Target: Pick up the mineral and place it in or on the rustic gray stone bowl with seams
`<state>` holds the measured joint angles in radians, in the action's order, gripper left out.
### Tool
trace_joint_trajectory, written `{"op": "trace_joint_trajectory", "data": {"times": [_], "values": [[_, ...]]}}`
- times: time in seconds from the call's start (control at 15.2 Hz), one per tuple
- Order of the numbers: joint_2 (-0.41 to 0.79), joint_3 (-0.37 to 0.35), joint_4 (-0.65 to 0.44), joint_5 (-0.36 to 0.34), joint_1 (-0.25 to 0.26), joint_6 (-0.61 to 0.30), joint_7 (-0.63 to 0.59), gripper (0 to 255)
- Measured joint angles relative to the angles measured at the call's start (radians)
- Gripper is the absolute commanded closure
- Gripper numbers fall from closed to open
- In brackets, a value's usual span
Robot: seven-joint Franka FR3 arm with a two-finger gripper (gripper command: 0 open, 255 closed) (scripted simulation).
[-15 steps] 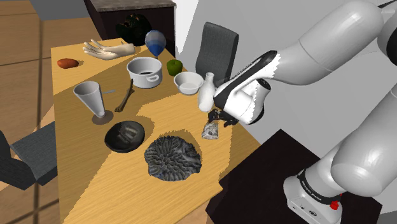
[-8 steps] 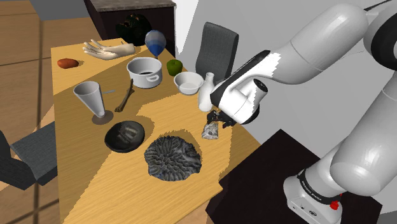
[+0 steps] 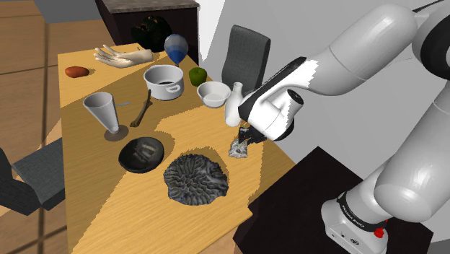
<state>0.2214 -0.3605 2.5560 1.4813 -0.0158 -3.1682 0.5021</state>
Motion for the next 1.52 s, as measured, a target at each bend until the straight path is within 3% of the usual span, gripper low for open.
{"op": "trace_joint_trajectory", "data": {"times": [0.26,0.33,0.86,1.06,1.25,1.52], "values": [[0.000,0.000,0.000,0.000,0.000,0.000,0.000,255],[-0.011,0.007,0.010,-0.034,0.005,0.005,-0.035,255],[-0.170,0.132,0.125,-0.490,0.093,0.082,-0.486,255],[-0.231,0.158,0.154,-0.648,0.096,0.119,-0.631,255],[-0.286,0.163,0.169,-0.771,0.075,0.162,-0.734,255],[-0.356,0.148,0.181,-0.875,0.043,0.219,-0.832,255]]}}
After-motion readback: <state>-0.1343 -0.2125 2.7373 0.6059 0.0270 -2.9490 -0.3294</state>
